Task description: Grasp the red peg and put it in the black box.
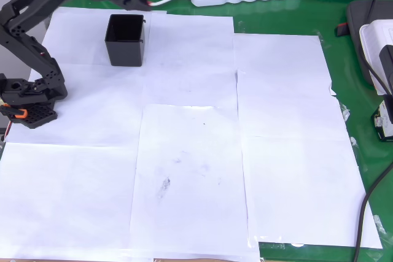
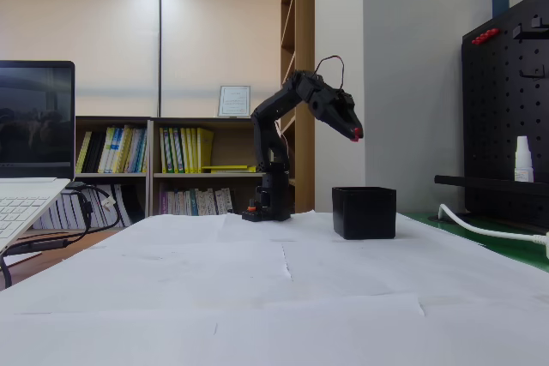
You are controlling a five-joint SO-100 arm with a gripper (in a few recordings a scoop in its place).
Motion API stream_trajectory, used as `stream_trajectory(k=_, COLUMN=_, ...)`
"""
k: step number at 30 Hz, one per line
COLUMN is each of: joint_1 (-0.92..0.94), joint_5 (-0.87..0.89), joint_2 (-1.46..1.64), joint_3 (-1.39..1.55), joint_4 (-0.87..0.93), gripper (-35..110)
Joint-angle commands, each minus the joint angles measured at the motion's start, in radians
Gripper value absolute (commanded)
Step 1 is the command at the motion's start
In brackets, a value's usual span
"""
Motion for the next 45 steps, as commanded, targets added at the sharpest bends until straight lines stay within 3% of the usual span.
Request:
stream_trajectory(k=1, joint_1=-0.054, joint_5=0.031, joint_2=0.017, joint_3=0.124, joint_4=0.123, gripper=0)
stream_trajectory(k=6, joint_1=-0.106, joint_5=0.026, joint_2=0.107, joint_3=0.117, joint_4=0.184, gripper=0)
stream_trajectory(k=16, joint_1=-0.118, joint_5=0.021, joint_2=0.239, joint_3=0.049, joint_4=0.04, gripper=0)
stream_trajectory(k=19, joint_1=-0.115, joint_5=-0.008, joint_2=0.258, joint_3=0.051, joint_4=0.054, gripper=12)
stream_trajectory(k=21, joint_1=-0.109, joint_5=-0.063, joint_2=0.259, joint_3=0.063, joint_4=0.104, gripper=34)
stream_trajectory(k=31, joint_1=-0.112, joint_5=-0.078, joint_2=0.253, joint_3=0.115, joint_4=0.19, gripper=34)
stream_trajectory(k=38, joint_1=-0.072, joint_5=-0.132, joint_2=0.239, joint_3=0.268, joint_4=0.272, gripper=45)
stream_trajectory(k=39, joint_1=-0.06, joint_5=-0.133, joint_2=0.236, joint_3=0.288, joint_4=0.287, gripper=45)
stream_trajectory(k=40, joint_1=-0.046, joint_5=-0.138, joint_2=0.229, joint_3=0.305, joint_4=0.301, gripper=35)
stream_trajectory(k=41, joint_1=-0.028, joint_5=-0.098, joint_2=0.213, joint_3=0.319, joint_4=0.293, gripper=9)
stream_trajectory(k=42, joint_1=0.0, joint_5=-0.038, joint_2=0.202, joint_3=0.347, joint_4=0.29, gripper=0)
stream_trajectory(k=45, joint_1=0.091, joint_5=-0.054, joint_2=0.138, joint_3=0.345, joint_4=0.368, gripper=0)
